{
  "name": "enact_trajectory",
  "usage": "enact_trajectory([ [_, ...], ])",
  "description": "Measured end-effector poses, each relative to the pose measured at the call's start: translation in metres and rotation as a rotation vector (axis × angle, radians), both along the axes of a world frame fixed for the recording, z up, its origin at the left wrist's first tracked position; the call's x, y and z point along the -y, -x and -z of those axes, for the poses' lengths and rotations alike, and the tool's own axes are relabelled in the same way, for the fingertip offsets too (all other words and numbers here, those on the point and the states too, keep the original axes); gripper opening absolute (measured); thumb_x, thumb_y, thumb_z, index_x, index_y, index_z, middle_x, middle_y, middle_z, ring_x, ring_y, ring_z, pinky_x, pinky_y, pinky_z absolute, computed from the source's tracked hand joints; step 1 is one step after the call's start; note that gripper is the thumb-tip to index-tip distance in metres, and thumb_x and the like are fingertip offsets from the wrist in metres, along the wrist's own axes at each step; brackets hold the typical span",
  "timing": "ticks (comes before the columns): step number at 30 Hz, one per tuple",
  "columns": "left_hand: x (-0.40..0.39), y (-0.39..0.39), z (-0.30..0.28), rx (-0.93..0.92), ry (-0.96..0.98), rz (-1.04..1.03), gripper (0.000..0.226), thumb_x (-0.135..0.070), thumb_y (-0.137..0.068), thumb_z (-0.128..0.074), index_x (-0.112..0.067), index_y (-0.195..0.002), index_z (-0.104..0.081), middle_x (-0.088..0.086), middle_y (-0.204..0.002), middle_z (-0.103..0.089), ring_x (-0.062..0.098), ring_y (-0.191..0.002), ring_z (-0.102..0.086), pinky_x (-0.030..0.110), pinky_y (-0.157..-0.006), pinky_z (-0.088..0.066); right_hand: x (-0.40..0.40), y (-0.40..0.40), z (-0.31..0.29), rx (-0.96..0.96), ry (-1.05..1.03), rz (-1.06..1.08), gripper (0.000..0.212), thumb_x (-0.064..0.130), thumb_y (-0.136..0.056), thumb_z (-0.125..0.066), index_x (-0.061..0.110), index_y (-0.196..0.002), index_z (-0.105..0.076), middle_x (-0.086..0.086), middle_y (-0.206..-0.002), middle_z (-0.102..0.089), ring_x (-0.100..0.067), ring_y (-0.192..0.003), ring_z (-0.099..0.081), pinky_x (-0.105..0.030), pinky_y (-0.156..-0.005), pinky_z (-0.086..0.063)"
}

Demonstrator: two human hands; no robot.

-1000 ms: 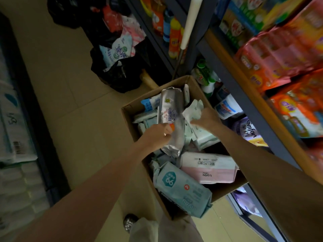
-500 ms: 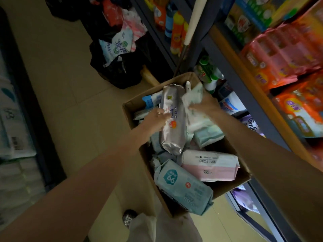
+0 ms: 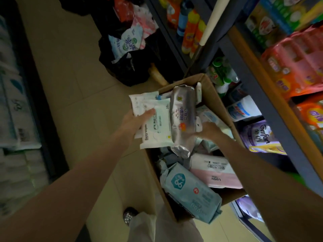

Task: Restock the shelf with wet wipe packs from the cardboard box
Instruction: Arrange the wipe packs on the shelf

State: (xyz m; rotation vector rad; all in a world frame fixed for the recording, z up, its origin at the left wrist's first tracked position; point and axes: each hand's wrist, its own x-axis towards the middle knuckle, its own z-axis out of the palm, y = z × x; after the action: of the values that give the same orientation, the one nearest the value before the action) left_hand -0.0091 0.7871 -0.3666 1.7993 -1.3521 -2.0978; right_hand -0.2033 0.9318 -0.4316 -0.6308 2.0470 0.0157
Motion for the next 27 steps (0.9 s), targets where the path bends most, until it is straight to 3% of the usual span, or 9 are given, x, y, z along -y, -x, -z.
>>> enact_trajectory([
  [2,-0.002,-0.002,0.002,0.002,-0.003,0.022,0.024,-0.026,-0.077,-0.072,-0.018,-0.098,-0.063,0.003,-0.098,-0.073,0.017,-0.084,-0.070,0.040,-0.084,-0.056,0.006,-0.009,0.012,-0.062,-0.013,0.010,0.049,0.037,-0.084,-0.064,0.002,-0.116,-0.053,-0.014,-0.118,-0.057,-0.032,-0.111,-0.055,-0.033,-0.080,-0.043],
  [5,-0.003,0.001,0.001,-0.007,-0.009,0.090,0.044,-0.031,-0.075,-0.073,-0.015,-0.113,-0.059,0.002,-0.101,-0.073,0.019,-0.091,-0.070,0.042,-0.086,-0.055,0.014,-0.009,0.018,-0.195,-0.028,0.003,0.039,0.022,-0.089,-0.057,0.002,-0.122,-0.051,-0.018,-0.127,-0.054,-0.034,-0.119,-0.051,-0.038,-0.094,-0.043],
  [9,0.003,-0.003,-0.011,-0.050,0.015,0.060,0.048,-0.032,-0.075,-0.073,-0.015,-0.117,-0.057,0.002,-0.105,-0.071,0.019,-0.094,-0.069,0.041,-0.088,-0.054,0.037,0.001,-0.019,-0.274,0.023,0.005,0.042,0.032,-0.087,-0.059,0.006,-0.120,-0.055,-0.013,-0.122,-0.059,-0.033,-0.113,-0.056,-0.035,-0.084,-0.046],
  [12,0.009,-0.012,-0.026,-0.082,0.031,0.048,0.045,-0.034,-0.075,-0.073,-0.018,-0.114,-0.059,0.002,-0.105,-0.072,0.020,-0.096,-0.069,0.044,-0.091,-0.053,0.077,0.015,-0.084,-0.317,0.339,0.036,0.031,0.025,-0.088,-0.057,0.005,-0.110,-0.063,-0.009,-0.102,-0.062,-0.031,-0.102,-0.060,-0.032,-0.070,-0.044],
  [14,0.013,-0.019,-0.042,-0.136,0.039,0.047,0.036,-0.031,-0.076,-0.072,-0.019,-0.109,-0.062,0.000,-0.101,-0.074,0.019,-0.094,-0.070,0.043,-0.090,-0.054,0.105,0.012,-0.128,-0.182,0.485,-0.018,0.023,0.020,-0.087,-0.054,0.003,-0.079,-0.067,-0.015,-0.077,-0.062,-0.028,-0.078,-0.061,-0.034,-0.063,-0.045],
  [16,0.018,-0.026,-0.068,-0.209,0.047,0.032,0.032,-0.028,-0.075,-0.072,-0.019,-0.105,-0.063,0.001,-0.100,-0.074,0.019,-0.093,-0.070,0.040,-0.086,-0.055,0.126,-0.004,-0.167,0.062,0.535,0.009,0.028,0.015,-0.087,-0.051,0.009,-0.060,-0.050,-0.010,-0.062,-0.051,-0.020,-0.062,-0.055,-0.028,-0.058,-0.046],
  [20,0.037,-0.056,-0.134,-0.346,0.127,-0.024,0.043,-0.029,-0.068,-0.070,-0.019,-0.109,-0.062,0.002,-0.105,-0.072,0.017,-0.093,-0.070,0.034,-0.078,-0.056,0.158,-0.047,-0.217,0.373,0.624,0.132,0.011,0.015,-0.083,-0.053,0.010,-0.083,-0.062,-0.010,-0.086,-0.068,-0.020,-0.086,-0.064,-0.034,-0.083,-0.053],
  [23,0.049,-0.096,-0.185,-0.395,0.229,-0.070,0.046,-0.025,-0.074,-0.068,-0.014,-0.117,-0.058,0.004,-0.109,-0.070,0.019,-0.096,-0.068,0.033,-0.077,-0.057,0.179,-0.085,-0.260,0.553,0.737,0.220,0.009,0.013,-0.084,-0.052,0.013,-0.086,-0.061,-0.001,-0.071,-0.062,-0.015,-0.073,-0.061,-0.027,-0.070,-0.051],
  [27,0.050,-0.164,-0.247,-0.473,0.350,-0.135,0.057,-0.032,-0.071,-0.070,-0.013,-0.123,-0.056,0.006,-0.113,-0.069,0.022,-0.101,-0.067,0.035,-0.079,-0.056,0.205,-0.169,-0.327,0.703,0.838,0.205,0.015,0.020,-0.087,-0.057,0.010,-0.096,-0.064,-0.006,-0.074,-0.067,-0.019,-0.065,-0.065,-0.026,-0.056,-0.053],
])
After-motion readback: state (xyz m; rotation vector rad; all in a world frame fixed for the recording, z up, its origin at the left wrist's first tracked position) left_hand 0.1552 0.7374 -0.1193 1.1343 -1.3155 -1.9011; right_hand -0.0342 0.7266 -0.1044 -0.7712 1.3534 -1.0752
